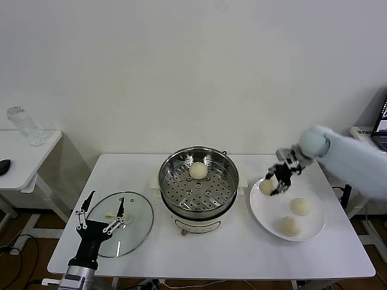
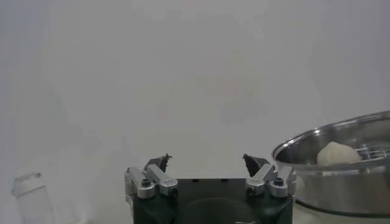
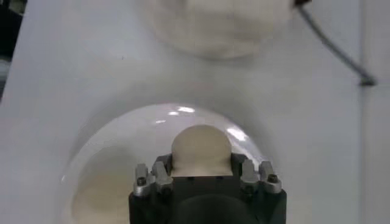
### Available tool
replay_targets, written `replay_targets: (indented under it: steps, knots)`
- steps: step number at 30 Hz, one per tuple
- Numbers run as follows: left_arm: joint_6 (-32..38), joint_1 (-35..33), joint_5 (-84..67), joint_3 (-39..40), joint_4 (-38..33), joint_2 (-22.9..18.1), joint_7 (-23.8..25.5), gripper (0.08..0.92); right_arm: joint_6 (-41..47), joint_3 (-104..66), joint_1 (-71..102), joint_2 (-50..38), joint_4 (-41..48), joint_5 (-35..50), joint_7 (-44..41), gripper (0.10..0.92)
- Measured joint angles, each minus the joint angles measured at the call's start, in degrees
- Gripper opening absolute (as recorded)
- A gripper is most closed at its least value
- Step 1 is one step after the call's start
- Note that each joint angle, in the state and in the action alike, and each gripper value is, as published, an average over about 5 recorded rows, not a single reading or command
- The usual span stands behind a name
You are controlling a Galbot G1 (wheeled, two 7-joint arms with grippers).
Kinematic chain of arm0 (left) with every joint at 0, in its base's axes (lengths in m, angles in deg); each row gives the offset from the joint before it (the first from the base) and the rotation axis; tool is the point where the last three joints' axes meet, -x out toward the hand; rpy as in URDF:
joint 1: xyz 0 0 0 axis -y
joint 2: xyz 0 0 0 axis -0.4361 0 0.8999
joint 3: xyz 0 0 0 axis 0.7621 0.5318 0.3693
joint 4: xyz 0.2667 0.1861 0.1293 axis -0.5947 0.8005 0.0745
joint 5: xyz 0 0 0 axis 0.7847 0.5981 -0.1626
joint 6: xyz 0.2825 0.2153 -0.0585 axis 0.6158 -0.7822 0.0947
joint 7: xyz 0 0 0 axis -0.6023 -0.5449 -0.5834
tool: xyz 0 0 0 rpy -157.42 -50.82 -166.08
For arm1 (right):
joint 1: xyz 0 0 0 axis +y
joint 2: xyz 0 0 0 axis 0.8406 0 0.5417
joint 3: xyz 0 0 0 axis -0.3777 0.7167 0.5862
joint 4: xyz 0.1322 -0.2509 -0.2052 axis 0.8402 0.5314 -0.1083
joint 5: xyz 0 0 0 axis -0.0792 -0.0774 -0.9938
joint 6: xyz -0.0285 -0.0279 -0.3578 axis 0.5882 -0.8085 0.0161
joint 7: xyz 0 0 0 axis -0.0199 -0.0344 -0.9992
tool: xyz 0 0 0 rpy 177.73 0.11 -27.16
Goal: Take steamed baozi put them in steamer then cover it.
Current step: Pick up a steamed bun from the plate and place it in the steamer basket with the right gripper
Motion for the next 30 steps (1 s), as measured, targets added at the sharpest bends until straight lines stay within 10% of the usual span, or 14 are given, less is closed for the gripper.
replay_targets:
  steps: [30]
  knots:
    - [-0.33,1.7,-0.1,1.03,0.26,-0.01,-0.42,0.823,11.62,15.48,-11.93,29.3,-3.04,16.22,5.69,0.613]
